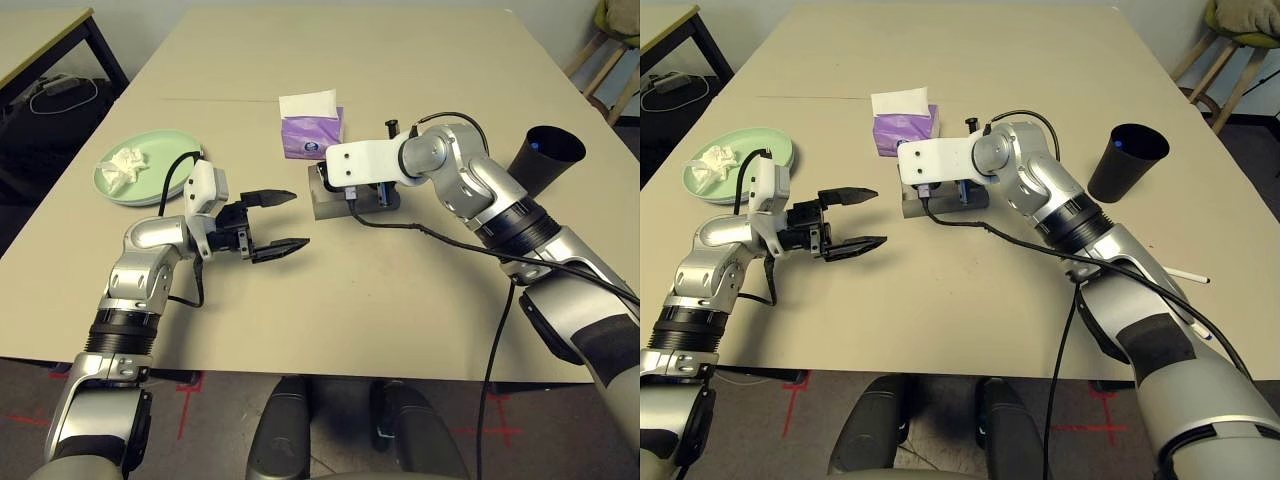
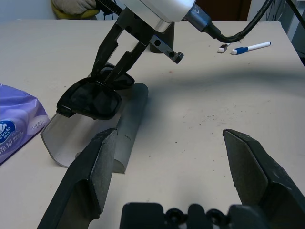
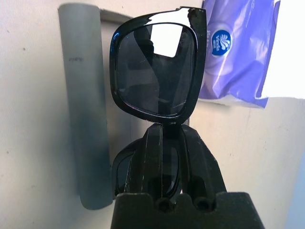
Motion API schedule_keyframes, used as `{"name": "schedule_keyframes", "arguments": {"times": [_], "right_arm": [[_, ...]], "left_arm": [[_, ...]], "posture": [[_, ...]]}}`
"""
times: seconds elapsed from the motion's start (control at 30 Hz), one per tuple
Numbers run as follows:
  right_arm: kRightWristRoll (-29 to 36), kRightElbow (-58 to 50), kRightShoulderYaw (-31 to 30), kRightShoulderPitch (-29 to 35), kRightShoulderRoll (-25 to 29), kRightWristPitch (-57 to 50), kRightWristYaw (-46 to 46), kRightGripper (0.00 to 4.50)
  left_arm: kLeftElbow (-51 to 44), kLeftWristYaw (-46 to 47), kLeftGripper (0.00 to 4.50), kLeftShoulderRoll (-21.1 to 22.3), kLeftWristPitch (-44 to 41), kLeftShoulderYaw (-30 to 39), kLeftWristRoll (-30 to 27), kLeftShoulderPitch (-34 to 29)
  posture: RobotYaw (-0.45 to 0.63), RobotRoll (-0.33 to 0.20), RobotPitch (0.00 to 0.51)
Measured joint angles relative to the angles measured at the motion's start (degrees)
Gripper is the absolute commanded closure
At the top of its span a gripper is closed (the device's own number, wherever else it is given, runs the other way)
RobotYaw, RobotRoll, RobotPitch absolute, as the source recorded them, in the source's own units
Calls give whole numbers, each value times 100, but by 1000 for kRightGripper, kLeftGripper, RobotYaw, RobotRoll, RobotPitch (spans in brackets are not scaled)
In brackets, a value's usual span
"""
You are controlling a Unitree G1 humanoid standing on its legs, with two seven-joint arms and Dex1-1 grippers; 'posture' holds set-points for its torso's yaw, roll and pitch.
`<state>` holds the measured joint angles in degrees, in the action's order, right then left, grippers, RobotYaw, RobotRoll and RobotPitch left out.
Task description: Organize and tidy the items on the table.
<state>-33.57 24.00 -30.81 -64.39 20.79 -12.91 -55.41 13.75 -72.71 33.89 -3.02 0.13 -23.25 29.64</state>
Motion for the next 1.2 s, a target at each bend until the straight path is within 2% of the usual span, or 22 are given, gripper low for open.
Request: {"name": "schedule_keyframes", "arguments": {"times": [0.87,1.2], "right_arm": [[-337,1464,-170,-324,-369,677,535,4171],[-378,1662,-226,-383,-508,736,644,4171]], "left_arm": [[-157,99,0,20,0,0,4,-113],[-170,119,0,21,0,-1,8,-115]], "posture": [[305,0,123],[308,0,119]]}}
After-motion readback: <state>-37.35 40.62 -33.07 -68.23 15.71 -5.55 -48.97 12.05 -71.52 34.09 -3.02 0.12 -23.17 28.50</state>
